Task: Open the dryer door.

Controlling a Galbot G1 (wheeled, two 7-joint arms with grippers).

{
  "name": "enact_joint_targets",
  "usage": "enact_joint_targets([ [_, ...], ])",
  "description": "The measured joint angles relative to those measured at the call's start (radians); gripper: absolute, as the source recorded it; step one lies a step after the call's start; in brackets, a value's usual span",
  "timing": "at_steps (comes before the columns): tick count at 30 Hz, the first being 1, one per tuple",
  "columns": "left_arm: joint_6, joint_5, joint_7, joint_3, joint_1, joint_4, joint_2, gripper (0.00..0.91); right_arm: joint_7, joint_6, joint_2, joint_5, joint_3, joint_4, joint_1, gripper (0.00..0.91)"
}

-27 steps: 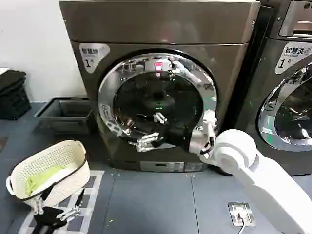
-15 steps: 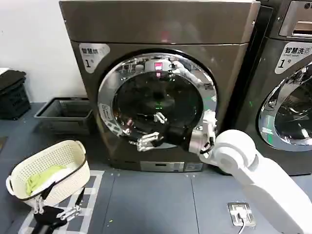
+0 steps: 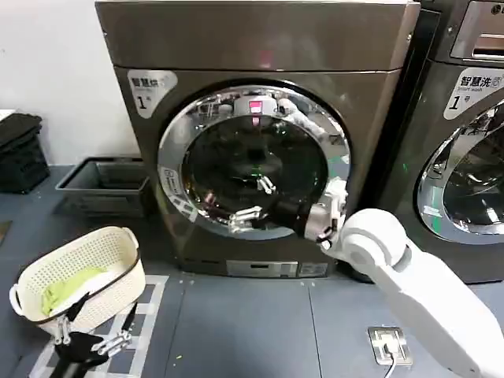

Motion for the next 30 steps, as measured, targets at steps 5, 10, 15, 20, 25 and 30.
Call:
enact_joint_targets([
  [5, 0.001, -0.002, 0.0, -0.001, 0.0, -0.007, -0.002, 0.907, -0.016, 0.018, 0.011, -0.009, -0.019, -0.044, 0.014, 0.907],
  [10, 0.002, -0.004, 0.0, -0.001, 0.001, -0.016, -0.002, 0.907, -0.02, 0.032, 0.023, -0.028, -0.037, -0.085, 0.027, 0.907],
  [15, 0.003, -0.005, 0.0, -0.001, 0.001, -0.021, -0.002, 0.907, -0.017, 0.066, 0.034, -0.055, -0.053, -0.119, 0.037, 0.907],
  [20, 0.003, -0.005, -0.001, -0.002, 0.002, -0.027, -0.004, 0.907, -0.01, 0.088, 0.049, -0.068, -0.076, -0.155, 0.046, 0.907],
  [25, 0.004, -0.007, -0.001, -0.002, 0.003, -0.031, -0.005, 0.907, -0.006, 0.1, 0.068, -0.081, -0.093, -0.189, 0.057, 0.907],
  [30, 0.004, -0.008, -0.001, -0.002, 0.002, -0.031, -0.009, 0.907, 0.006, 0.111, 0.084, -0.086, -0.112, -0.225, 0.074, 0.907],
])
